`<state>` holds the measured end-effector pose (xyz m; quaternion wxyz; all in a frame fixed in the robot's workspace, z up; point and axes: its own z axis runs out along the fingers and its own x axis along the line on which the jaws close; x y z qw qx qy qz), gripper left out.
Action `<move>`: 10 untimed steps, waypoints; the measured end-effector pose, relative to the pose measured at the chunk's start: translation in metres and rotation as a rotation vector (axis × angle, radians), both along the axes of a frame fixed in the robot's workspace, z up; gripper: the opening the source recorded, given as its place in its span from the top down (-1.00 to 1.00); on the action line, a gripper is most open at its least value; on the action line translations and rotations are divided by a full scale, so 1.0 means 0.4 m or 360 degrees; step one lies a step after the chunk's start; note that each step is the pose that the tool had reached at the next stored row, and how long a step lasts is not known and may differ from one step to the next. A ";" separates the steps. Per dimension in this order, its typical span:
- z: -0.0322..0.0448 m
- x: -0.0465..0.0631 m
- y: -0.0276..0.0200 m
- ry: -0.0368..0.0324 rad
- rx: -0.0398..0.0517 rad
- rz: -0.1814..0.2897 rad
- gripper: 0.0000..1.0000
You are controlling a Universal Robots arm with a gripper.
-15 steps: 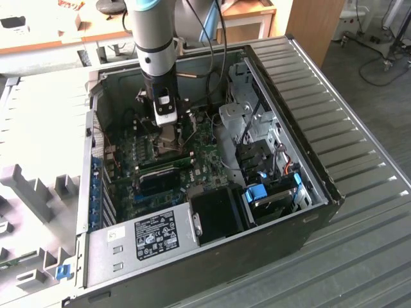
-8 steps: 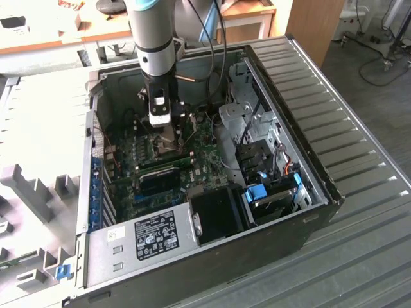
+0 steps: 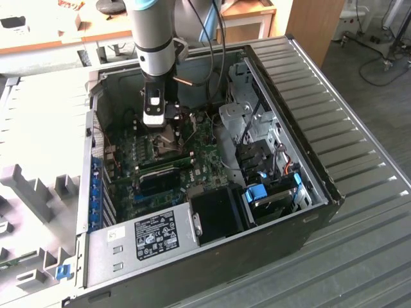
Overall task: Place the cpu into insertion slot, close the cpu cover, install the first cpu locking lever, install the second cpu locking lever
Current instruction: 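Place the cpu into insertion slot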
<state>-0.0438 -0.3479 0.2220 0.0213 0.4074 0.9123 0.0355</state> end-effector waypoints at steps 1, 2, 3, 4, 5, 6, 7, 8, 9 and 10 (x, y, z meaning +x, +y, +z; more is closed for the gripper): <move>0.000 0.000 0.000 0.0000 0.0000 -0.0029 -0.08; 0.000 0.000 0.000 0.0000 0.0000 -0.0057 -0.08; 0.000 0.000 0.000 0.0000 0.0000 -0.0086 -0.08; 0.000 0.000 0.000 0.0000 0.0000 -0.0116 -0.08; 0.000 0.000 0.000 0.0000 0.0000 -0.0144 -0.08; 0.000 0.000 0.000 0.0000 0.0000 -0.0173 -0.08; 0.000 0.000 0.000 0.0000 0.0000 -0.0203 -0.08; 0.000 0.000 0.000 0.0000 0.0000 -0.0232 -0.08; 0.000 0.000 0.000 0.0000 0.0000 -0.0260 -0.08; 0.000 0.000 0.000 0.0000 0.0000 -0.0289 -0.08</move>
